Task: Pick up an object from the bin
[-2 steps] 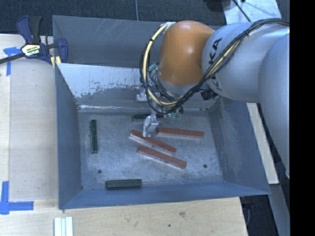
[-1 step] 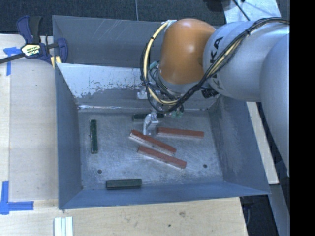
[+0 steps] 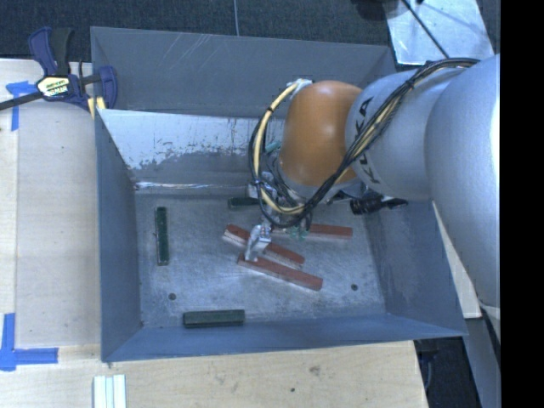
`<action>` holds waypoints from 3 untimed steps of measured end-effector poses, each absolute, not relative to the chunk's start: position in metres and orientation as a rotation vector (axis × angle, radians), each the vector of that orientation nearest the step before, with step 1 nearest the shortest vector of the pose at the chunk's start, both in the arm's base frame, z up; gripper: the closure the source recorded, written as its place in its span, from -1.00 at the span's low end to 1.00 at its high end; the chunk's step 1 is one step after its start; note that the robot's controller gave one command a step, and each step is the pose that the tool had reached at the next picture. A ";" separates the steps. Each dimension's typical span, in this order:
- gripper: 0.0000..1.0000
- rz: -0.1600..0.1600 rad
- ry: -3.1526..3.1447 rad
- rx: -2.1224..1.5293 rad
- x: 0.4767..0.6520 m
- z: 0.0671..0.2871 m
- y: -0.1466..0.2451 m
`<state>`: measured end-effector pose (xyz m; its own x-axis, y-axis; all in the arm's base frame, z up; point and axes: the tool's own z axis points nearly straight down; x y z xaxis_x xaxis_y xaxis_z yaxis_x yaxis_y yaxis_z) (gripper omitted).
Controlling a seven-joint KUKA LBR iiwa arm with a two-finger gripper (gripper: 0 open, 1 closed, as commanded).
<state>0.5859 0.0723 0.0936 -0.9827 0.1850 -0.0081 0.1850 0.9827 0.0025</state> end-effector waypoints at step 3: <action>-1.00 -0.001 3.032 0.815 0.588 0.073 0.060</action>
Offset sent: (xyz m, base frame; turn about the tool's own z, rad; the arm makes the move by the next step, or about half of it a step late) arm -0.0190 -0.0294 0.0213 0.1912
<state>0.5883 0.0600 0.0727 -0.8653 0.5012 -0.0016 0.5012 0.8653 0.0000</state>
